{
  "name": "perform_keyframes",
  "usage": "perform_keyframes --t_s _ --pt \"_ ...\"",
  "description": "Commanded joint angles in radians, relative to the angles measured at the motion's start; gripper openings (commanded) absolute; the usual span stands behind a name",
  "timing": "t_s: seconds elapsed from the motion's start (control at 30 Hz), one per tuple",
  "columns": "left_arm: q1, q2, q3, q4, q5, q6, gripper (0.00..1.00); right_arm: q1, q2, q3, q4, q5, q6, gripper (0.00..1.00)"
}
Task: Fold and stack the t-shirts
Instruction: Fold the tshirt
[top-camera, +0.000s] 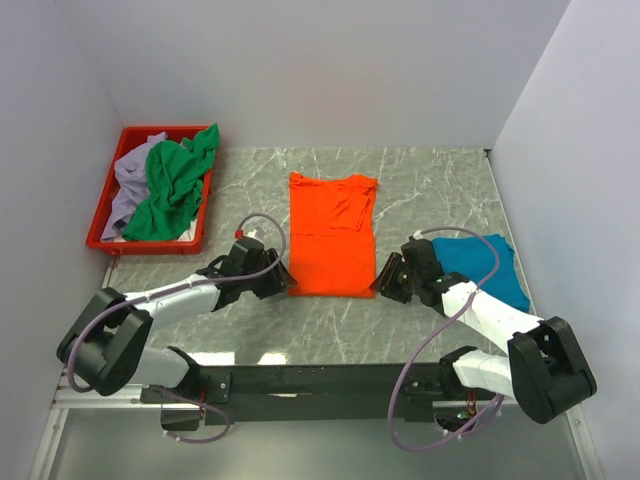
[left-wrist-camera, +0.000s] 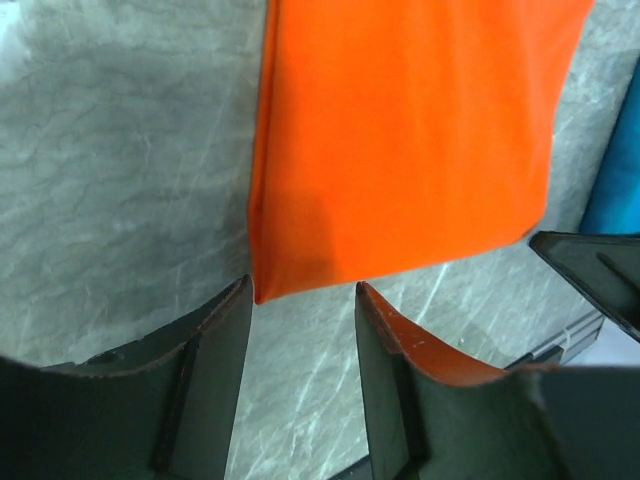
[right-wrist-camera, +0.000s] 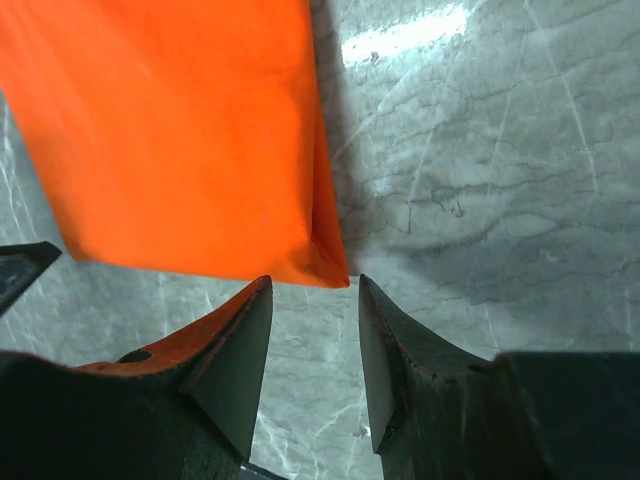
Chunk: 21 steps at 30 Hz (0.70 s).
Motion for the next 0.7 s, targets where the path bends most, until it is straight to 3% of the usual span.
perform_keyframes --t_s 0.0,0.23,0.4,0.67 --pt "-0.004 0.025 0.002 0.046 -0.03 -0.013 0.51 0.005 -0.039 0.033 0.03 0.051 0.031 0.47" --pt "-0.012 0.074 -0.006 0.063 -0.059 -0.022 0.49 0.025 0.008 0.1 0.033 0.069 0.031 0.46" --pt "-0.021 0.103 -0.003 0.062 -0.076 -0.028 0.44 0.068 0.131 0.153 0.012 0.123 0.017 0.44" --pt "-0.061 0.102 0.003 0.023 -0.125 -0.031 0.39 0.135 0.238 0.114 -0.031 0.244 0.002 0.36"
